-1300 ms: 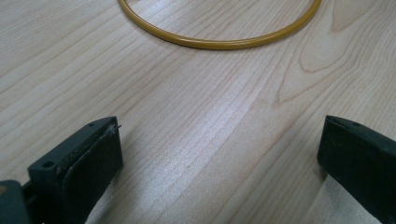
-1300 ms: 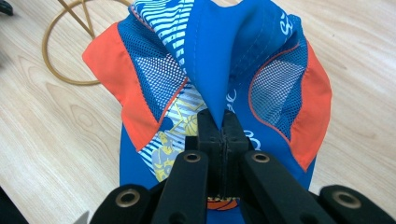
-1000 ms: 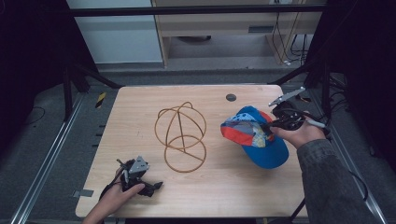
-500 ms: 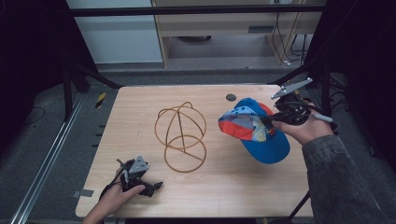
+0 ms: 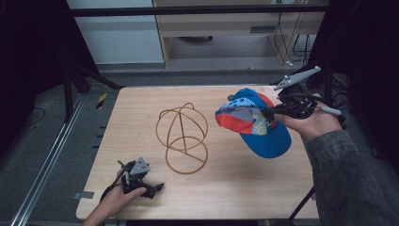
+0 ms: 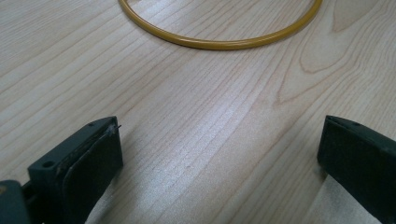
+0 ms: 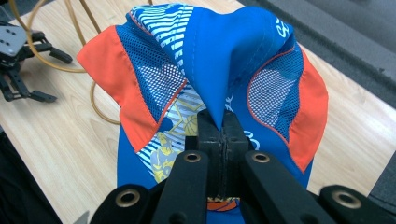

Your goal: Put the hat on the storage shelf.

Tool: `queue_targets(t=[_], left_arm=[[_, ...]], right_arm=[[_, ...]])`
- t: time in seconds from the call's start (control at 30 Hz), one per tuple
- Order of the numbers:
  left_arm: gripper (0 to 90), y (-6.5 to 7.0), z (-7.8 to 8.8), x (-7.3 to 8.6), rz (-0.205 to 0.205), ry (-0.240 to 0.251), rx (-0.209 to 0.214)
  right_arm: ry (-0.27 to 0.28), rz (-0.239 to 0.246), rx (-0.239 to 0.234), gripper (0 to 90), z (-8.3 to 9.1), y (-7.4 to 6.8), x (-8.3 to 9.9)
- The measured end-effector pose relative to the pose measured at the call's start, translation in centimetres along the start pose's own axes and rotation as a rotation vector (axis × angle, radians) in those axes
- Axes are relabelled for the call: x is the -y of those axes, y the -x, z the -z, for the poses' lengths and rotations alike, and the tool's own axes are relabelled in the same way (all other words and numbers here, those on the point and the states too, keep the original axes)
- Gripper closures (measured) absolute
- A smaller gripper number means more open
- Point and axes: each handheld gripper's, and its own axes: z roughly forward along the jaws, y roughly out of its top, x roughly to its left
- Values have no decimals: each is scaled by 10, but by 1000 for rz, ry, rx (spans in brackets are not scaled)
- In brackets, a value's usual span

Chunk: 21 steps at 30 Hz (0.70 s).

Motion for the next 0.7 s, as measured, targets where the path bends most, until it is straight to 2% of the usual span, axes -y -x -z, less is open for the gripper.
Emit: queue_targets(t=[0.37, 0.7], left_arm=[[0, 0, 0, 0, 1, -1, -1], [0, 0, 0, 0, 1, 0, -1]], right_arm=[[44, 28, -6, 899, 15, -8, -15], [89, 67, -29, 899, 20, -24, -32]])
